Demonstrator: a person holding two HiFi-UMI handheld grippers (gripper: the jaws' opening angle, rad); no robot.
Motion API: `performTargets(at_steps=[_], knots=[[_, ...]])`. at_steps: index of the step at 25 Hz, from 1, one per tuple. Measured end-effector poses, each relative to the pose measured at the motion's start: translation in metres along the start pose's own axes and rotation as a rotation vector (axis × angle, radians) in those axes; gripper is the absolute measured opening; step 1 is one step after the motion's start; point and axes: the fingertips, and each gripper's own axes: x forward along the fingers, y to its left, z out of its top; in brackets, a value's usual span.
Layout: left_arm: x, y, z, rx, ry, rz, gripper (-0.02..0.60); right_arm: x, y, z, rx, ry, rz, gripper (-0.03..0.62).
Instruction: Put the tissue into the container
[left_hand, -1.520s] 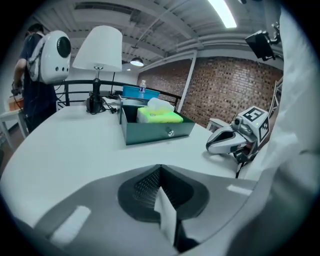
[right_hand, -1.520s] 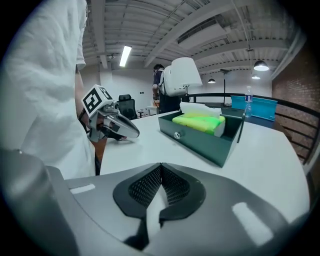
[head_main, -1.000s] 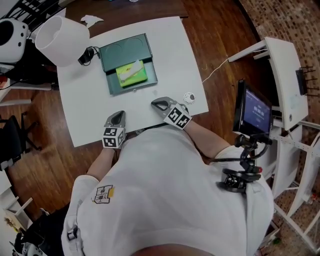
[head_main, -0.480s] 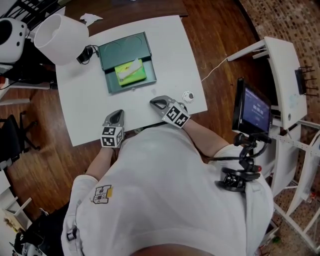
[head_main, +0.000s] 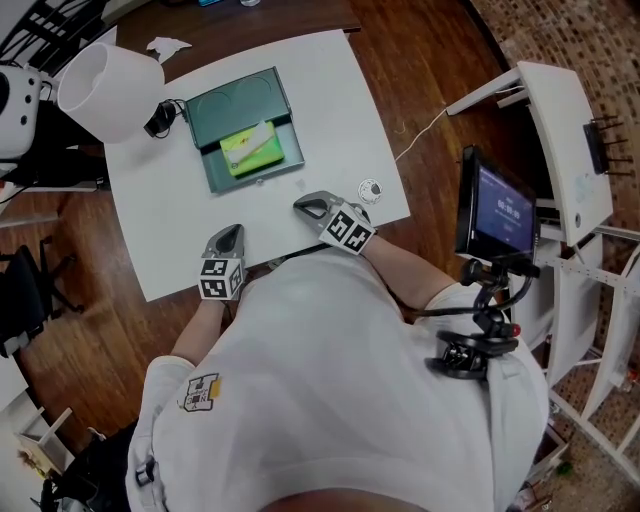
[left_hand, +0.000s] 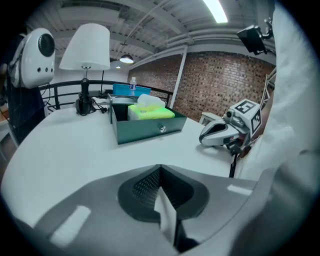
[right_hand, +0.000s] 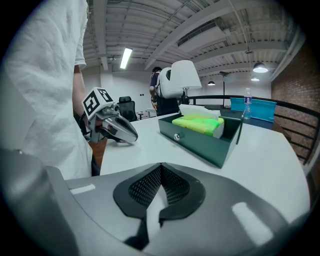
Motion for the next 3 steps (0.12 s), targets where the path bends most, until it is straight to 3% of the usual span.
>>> performTargets(at_steps=[3], knots=[[-0.0007,0.0007,0.0001,-0.004,-0.001,0.003,0.0,0.0004,0.0004,0.0006,-0.003,0.0,0.004,0.0]])
